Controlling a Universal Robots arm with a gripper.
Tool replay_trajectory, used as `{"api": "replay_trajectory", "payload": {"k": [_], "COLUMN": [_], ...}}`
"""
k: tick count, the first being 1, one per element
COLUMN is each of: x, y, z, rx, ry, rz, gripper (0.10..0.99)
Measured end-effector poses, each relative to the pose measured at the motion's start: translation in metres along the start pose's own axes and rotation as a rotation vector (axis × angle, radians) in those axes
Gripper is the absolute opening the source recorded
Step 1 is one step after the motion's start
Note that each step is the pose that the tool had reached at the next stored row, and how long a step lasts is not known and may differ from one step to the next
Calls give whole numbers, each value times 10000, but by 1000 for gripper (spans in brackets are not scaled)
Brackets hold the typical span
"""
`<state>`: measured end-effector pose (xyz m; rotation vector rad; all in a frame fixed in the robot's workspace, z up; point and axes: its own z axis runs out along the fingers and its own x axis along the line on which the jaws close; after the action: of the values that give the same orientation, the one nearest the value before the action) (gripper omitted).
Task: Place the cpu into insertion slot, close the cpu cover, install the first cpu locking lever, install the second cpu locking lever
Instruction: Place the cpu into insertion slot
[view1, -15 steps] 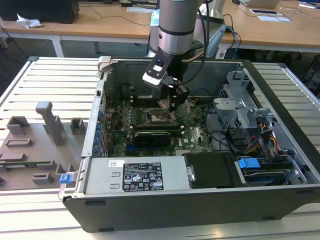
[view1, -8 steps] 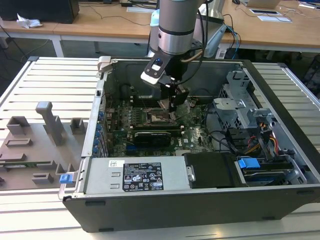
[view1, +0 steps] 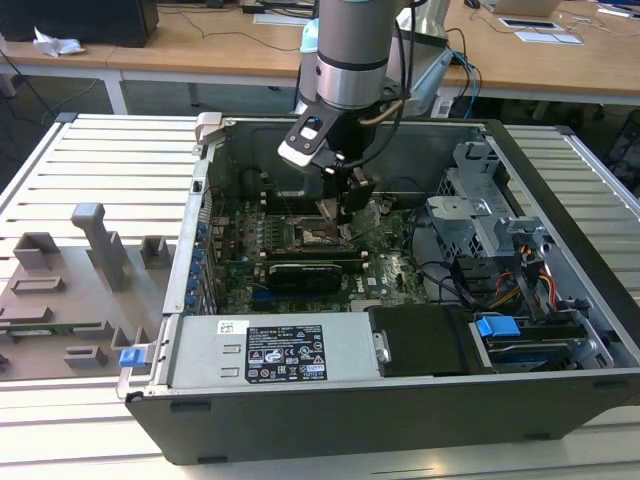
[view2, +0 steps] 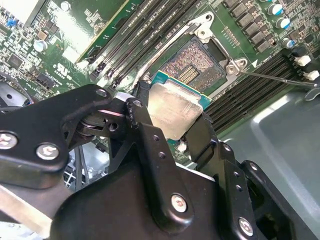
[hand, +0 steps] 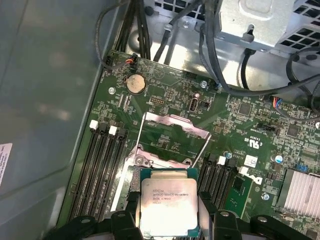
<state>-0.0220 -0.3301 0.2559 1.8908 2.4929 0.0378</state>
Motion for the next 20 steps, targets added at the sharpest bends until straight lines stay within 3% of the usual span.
{"api": "replay_trajectory", "payload": {"k": [20], "x": [0], "y": [0], "z": [1], "rx": [0], "ry": [-72], "rz": [1746], "gripper": [541]}}
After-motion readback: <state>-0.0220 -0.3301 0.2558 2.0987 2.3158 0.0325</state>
